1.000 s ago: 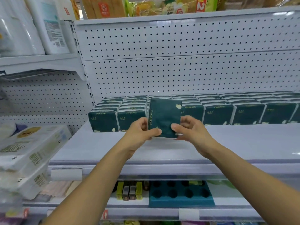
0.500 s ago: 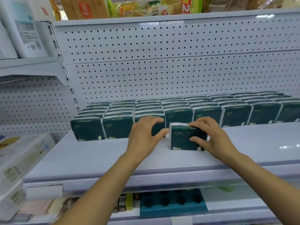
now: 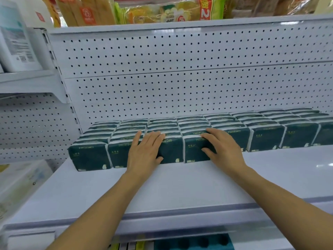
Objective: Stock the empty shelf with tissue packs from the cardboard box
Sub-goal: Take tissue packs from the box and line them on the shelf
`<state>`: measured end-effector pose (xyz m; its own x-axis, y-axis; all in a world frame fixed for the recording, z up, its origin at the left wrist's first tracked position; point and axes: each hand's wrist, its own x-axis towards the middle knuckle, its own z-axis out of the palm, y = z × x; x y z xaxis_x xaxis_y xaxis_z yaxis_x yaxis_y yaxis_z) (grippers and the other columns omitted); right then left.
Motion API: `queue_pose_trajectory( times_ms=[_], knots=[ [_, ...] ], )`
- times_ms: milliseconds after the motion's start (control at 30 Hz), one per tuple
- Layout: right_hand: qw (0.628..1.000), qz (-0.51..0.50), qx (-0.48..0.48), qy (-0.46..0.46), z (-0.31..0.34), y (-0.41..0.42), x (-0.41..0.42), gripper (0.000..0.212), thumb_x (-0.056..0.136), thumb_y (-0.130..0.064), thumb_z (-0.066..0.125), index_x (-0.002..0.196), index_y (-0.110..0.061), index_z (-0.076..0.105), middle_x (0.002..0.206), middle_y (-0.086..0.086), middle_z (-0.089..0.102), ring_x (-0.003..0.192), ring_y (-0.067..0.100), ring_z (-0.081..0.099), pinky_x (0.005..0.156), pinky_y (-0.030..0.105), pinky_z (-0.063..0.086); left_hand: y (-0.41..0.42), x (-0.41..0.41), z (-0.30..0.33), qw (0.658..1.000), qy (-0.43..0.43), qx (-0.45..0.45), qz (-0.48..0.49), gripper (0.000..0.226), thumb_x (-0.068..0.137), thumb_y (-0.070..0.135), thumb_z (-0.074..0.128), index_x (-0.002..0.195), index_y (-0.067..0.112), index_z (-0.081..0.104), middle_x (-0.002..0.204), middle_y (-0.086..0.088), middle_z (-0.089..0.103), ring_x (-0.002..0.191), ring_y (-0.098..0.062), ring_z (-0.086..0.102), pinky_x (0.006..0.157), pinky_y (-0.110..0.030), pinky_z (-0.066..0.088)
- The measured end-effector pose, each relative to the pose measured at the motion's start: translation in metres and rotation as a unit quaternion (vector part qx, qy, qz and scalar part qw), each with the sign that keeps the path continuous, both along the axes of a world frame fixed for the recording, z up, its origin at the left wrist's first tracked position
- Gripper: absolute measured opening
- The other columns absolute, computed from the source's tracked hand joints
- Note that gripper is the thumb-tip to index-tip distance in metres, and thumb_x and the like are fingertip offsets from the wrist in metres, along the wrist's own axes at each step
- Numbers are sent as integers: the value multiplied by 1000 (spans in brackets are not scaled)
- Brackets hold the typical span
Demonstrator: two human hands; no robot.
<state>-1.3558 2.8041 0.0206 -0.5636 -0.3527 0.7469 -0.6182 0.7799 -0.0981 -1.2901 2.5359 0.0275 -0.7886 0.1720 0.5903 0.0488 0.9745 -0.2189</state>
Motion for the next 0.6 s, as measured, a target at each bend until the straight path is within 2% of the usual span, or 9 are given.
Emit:
queue_pose_trajectory(
  times_ms=[167, 267, 367, 467, 533, 600],
  knots=[
    [997, -30, 14, 64, -1, -6, -5, 47, 69, -16, 84, 113, -12, 67, 117, 4, 64, 106, 18, 46, 93, 38, 46, 1, -3, -1, 1000, 14, 14, -6, 79, 64, 38, 87, 134, 20, 56, 132, 2, 60, 123, -19, 57, 115, -47, 22],
    [996, -48, 41, 59, -2, -7, -6, 49, 69, -17, 82, 114, -13, 64, 120, 5, 62, 110, 20, 50, 103, 37, 33, 3, -1, 0, 1000, 6, 18, 1, 79, 65, 37, 87, 135, 20, 54, 133, 2, 58, 124, -19, 56, 115, -50, 25],
    [995, -78, 67, 10, 3, -12, 1, 52, 70, -19, 80, 118, -14, 62, 128, 7, 58, 119, 27, 55, 107, 49, 36, 9, 7, 9, 999, -42, 7, 18, 80, 81, 43, 73, 149, 22, 35, 149, 3, 43, 140, -18, 38, 121, -49, 8],
    [991, -97, 86, -33, 10, -18, 14, 59, 74, -21, 76, 128, -13, 55, 139, 9, 48, 130, 29, 45, 111, 53, 29, 18, 18, 19, 998, -55, 12, 34, 79, 94, 50, 53, 156, 23, 11, 159, 4, 23, 149, -16, 17, 121, -49, -7],
    [991, -96, 81, -37, 11, -19, 25, 62, 77, -24, 75, 133, -13, 50, 142, 10, 46, 133, 30, 42, 112, 53, 27, 22, 30, 24, 998, -45, 33, 28, 78, 95, 52, 50, 156, 23, 12, 160, 3, 23, 149, -17, 18, 121, -48, -5],
    [995, -82, 50, -13, 13, -20, 39, 61, 78, -27, 75, 132, -13, 51, 140, 10, 49, 130, 31, 46, 109, 53, 33, 24, 44, 25, 997, -21, 76, 12, 75, 94, 53, 52, 155, 21, 22, 158, 1, 30, 147, -19, 26, 122, -48, 4]
  ],
)
